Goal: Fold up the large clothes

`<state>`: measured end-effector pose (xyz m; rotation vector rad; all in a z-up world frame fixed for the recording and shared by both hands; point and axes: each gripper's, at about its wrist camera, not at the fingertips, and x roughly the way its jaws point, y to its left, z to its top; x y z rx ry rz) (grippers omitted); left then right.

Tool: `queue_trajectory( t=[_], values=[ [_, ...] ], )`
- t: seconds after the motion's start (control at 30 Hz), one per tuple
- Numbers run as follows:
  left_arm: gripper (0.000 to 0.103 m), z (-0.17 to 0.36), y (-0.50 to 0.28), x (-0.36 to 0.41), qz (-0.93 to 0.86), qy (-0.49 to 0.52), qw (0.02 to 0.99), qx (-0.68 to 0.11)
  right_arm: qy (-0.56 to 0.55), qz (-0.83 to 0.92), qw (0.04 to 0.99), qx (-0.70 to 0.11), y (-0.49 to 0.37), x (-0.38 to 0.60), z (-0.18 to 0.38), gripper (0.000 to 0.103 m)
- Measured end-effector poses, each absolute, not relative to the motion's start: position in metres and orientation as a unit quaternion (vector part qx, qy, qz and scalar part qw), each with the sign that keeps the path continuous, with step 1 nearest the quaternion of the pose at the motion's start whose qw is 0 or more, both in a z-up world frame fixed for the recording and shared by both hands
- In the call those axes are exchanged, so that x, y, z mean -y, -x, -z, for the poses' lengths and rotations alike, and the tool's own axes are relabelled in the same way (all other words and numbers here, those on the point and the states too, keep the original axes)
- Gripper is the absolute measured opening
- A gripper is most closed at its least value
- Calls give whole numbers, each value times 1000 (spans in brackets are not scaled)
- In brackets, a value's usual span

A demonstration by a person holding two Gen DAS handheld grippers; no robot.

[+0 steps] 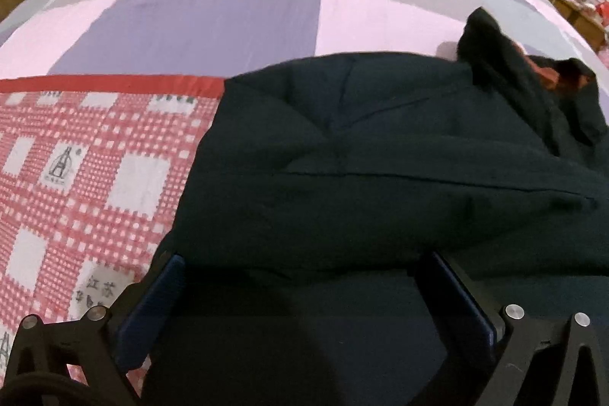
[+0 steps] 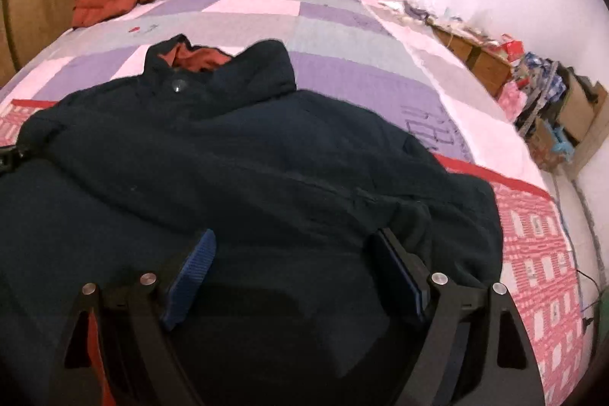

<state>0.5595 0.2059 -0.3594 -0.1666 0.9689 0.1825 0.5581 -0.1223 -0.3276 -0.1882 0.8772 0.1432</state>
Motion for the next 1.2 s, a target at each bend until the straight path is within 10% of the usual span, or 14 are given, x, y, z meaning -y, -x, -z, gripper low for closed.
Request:
queue_trajectory(
  t=[0.53,0.97,1.2],
  values=[
    [102,357,-546,-229,-127,80,865,-478,69,-91,889,-443,-561,128,338,86],
    [103,326,-571,-100,0,8,886,-464,138,-121,893,-410,-554,42,295,88],
    [103,352,-570,-204,-125,78,863,-484,72,28,883,-463,-574,158,328,88]
  ],
)
